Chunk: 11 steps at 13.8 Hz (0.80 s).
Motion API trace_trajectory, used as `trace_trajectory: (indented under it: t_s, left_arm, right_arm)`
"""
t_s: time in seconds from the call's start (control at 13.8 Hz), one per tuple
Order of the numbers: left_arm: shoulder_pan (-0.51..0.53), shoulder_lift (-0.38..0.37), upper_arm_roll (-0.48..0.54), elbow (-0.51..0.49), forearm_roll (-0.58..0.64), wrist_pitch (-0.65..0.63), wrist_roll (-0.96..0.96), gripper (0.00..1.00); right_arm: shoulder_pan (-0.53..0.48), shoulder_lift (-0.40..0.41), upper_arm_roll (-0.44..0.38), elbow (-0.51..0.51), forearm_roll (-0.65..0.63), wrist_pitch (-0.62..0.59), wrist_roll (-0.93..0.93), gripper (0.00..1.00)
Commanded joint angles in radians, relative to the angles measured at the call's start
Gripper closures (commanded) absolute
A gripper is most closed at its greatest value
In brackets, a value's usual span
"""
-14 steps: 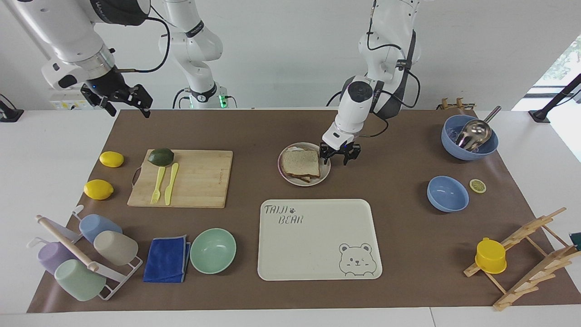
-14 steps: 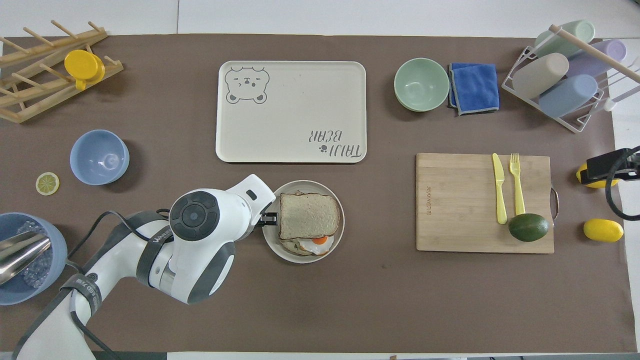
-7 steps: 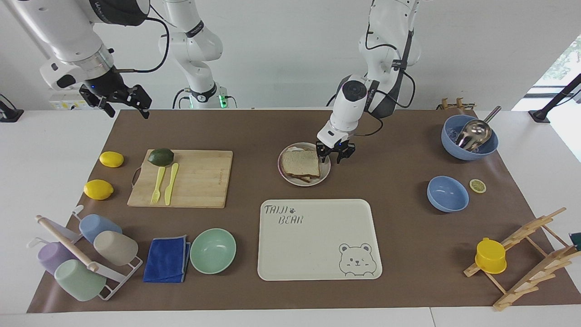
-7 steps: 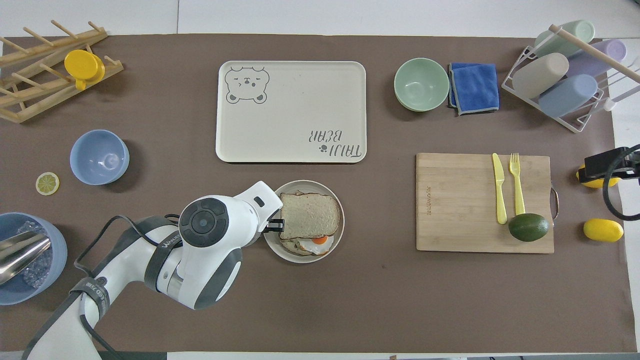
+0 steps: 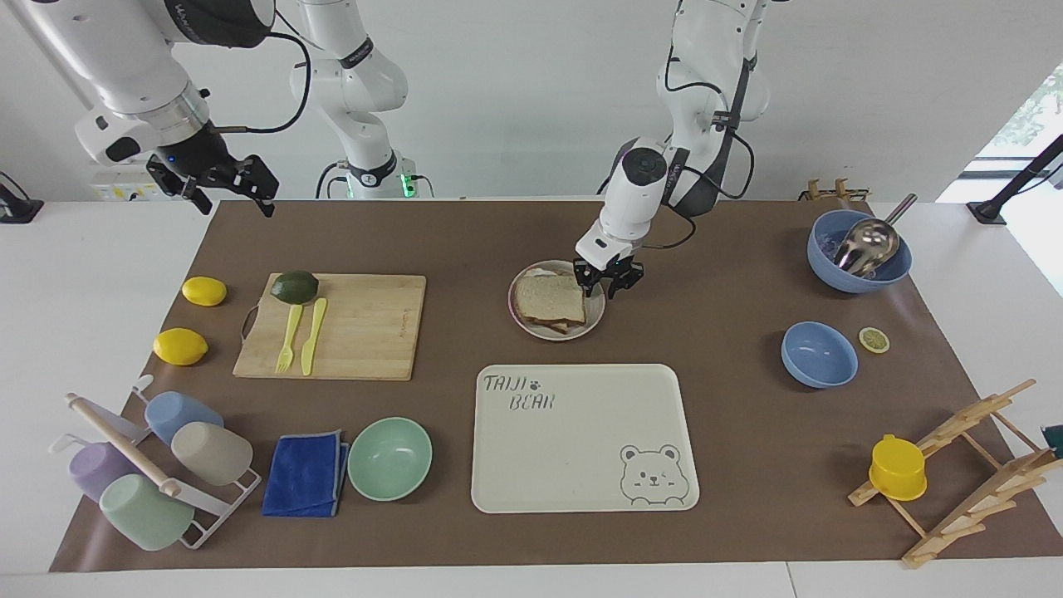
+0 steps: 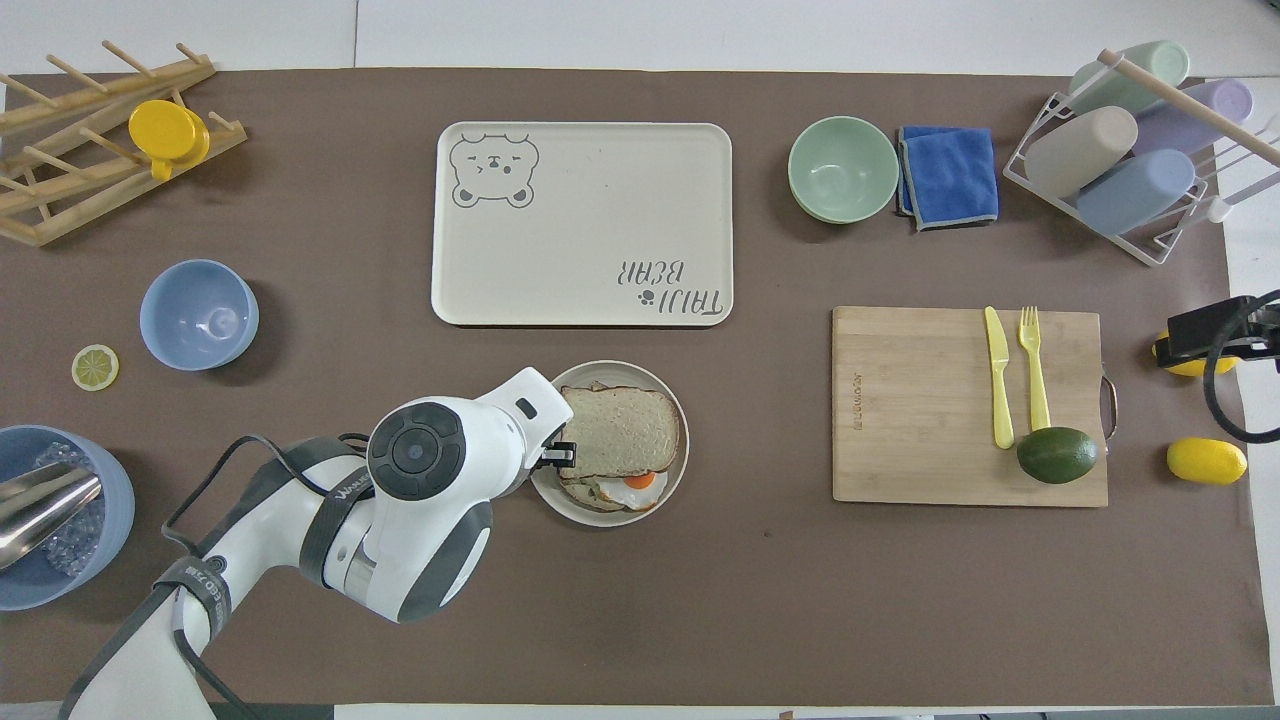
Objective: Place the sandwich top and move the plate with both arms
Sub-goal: 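Grip the plate rim with the left gripper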
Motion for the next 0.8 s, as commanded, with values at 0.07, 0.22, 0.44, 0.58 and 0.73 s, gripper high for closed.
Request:
trace_trajectory:
  t_s: [0.07,0.22,0.44,0.58,0.73]
  left_arm:
    - [-0.021,-0.001,0.014,-0.017,-0.027,0.028,0.0,0.74]
    - [-0.021,-0.001,0.014,-0.017,-0.027,0.028,0.0,0.9]
    - [-0.018,-0.001,0.014,-0.017,-0.027,0.027,0.003,1.0]
    - [-0.012,-0.001,0.014,-0.015,-0.027,0.024,0.003,1.0]
    - [-0.007,0.001,0.014,-0.009,-0.041,0.017,0.001,1.0]
  right_arm:
    - [-0.004,-0.003,-0.002,-0.003,0.024,-0.007,-0.019,0.0]
    - [-0.004,-0.003,-0.002,-0.003,0.024,-0.007,-0.019,0.0]
    - [-0.004,-0.003,-0.002,-0.004,0.024,-0.007,-0.019,0.0]
    - [-0.004,-0.003,-0.002,-0.004,0.024,-0.009,-0.019,0.0]
    - [-0.004,-0.003,-0.002,-0.003,0.024,-0.007,-0.019,0.0]
